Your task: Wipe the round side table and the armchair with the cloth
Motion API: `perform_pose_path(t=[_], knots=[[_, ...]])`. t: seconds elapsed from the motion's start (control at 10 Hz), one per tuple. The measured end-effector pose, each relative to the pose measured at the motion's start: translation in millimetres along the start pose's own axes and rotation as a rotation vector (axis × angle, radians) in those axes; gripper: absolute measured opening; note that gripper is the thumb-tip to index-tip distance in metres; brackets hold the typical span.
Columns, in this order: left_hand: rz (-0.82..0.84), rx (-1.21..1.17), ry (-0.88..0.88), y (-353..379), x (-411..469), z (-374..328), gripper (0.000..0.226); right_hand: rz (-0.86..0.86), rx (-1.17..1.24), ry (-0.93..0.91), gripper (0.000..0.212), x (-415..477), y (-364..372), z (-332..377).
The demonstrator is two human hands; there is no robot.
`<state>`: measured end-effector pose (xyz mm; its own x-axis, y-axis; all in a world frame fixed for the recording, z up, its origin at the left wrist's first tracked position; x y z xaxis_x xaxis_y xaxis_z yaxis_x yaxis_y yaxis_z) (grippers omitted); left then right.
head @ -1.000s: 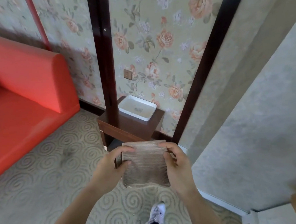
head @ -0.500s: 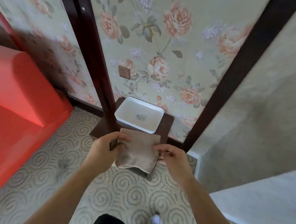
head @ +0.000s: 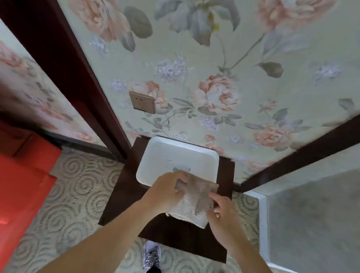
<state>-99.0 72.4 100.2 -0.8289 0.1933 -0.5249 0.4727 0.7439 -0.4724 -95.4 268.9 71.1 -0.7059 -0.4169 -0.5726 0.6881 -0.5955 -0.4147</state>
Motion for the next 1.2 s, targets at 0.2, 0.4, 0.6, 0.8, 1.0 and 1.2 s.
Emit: perform_pose_path(t=[0.2, 0.4, 0.6, 0.8, 1.0, 1.2], knots=[[-0.083, 0.05, -0.083, -21.6, 119.5, 56.8, 0.048, -0.047, 0.043, 0.077, 0.057, 125.3, -17.2, -21.3], [0.143, 0.269, -0.03, 37.2, 175.1, 115.9, 0.048, 0.137, -0.286, 0.041, 0.063, 190.3, 4.0, -57.6], [0.253, 0.509, -0.089, 72.0, 201.2, 148.8, 0.058, 0.26, -0.452, 0.148, 0.065, 222.1, 34.1, -88.4], [0.273, 0.595, -0.139, 71.4, 227.7, 147.8, 0.072, 0.189, -0.57, 0.17, 0.067, 251.6, 24.5, -85.4], [0.332, 0.46, -0.14, 63.0, 213.1, 116.3, 0.08, 0.189, -0.473, 0.156, 0.065, 234.3, 14.8, -75.3], [0.337, 0.266, -0.012, 51.3, 122.6, 82.0, 0.08, 0.115, -0.25, 0.142, 0.06, 119.6, 28.2, -41.2]])
Point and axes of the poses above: each hand's wrist, its own x-axis towards the middle knuckle, its own y-axis out of the palm, z = x × y, the point moved 4 cm from there along x, towards the middle knuckle, and after that the axes turned 14 degrees about z, right-handed, at the moved point
